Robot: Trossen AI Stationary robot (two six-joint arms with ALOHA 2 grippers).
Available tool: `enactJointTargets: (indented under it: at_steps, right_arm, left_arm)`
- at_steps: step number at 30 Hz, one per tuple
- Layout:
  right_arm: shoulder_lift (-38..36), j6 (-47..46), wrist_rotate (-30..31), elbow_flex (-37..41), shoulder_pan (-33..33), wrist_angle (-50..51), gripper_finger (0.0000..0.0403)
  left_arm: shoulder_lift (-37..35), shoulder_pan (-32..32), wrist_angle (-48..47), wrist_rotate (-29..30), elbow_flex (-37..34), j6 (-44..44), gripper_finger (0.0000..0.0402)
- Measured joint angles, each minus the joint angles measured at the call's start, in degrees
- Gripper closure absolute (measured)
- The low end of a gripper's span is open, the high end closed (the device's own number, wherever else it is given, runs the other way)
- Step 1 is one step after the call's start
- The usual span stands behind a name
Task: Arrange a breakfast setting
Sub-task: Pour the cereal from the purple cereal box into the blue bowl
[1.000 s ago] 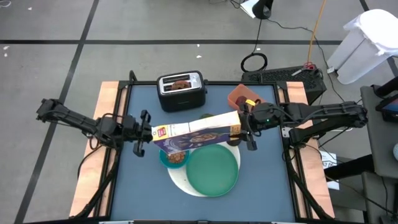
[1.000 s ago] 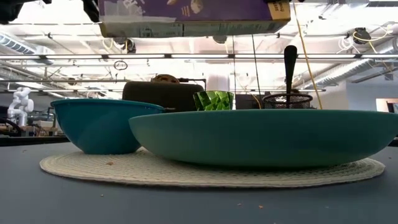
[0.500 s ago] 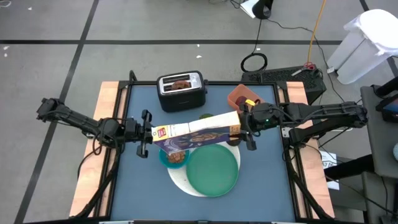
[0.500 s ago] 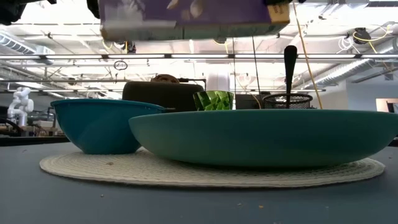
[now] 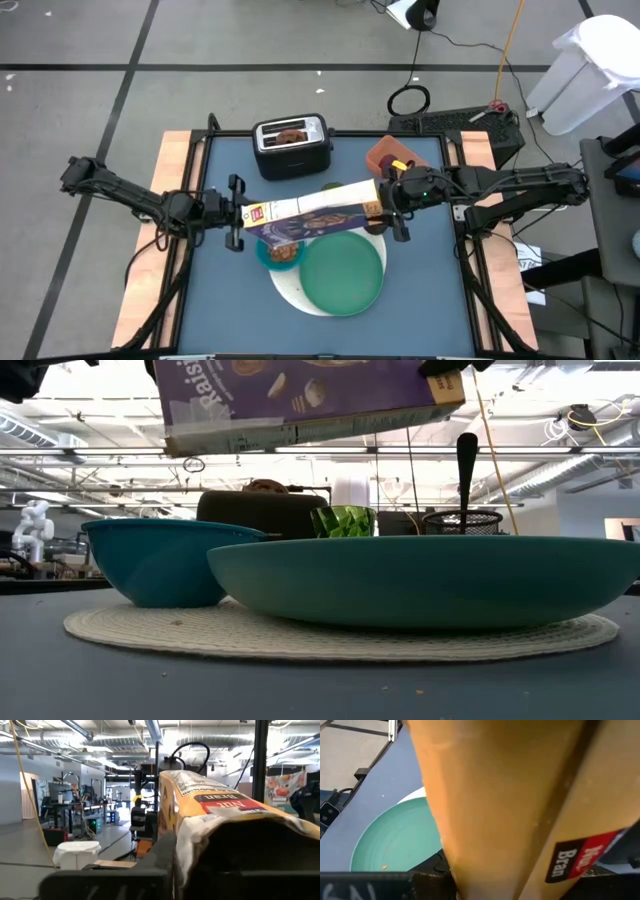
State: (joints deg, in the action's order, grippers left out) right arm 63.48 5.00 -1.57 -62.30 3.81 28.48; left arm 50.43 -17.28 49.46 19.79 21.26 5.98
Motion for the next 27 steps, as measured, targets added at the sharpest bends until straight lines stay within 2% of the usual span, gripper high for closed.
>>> enactJointTargets:
  at_steps: [5,11,21,27]
  right_arm:
    - [-0.1,0.0,0.0,-0.1,0.0,-0.9,0.0220]
    - [-0.1,-3.7,2.9,-0.1,0.1,-0.9,0.0194]
    - [-0.1,-5.5,3.1,-0.2,0.1,-1.0,0.0139]
    - [-0.1,-5.5,3.2,-0.2,0.0,-0.9,0.0125]
  left_arm:
    - [0.0,0.0,2.1,0.0,0.0,-0.1,0.0395]
    - [0.0,0.0,2.1,0.6,0.0,-0.7,0.0396]
    - [0.0,0.0,2.4,1.3,-0.1,-0.4,0.0398]
    - [0.0,0.0,3.3,1.4,-0.2,-0.3,0.0398]
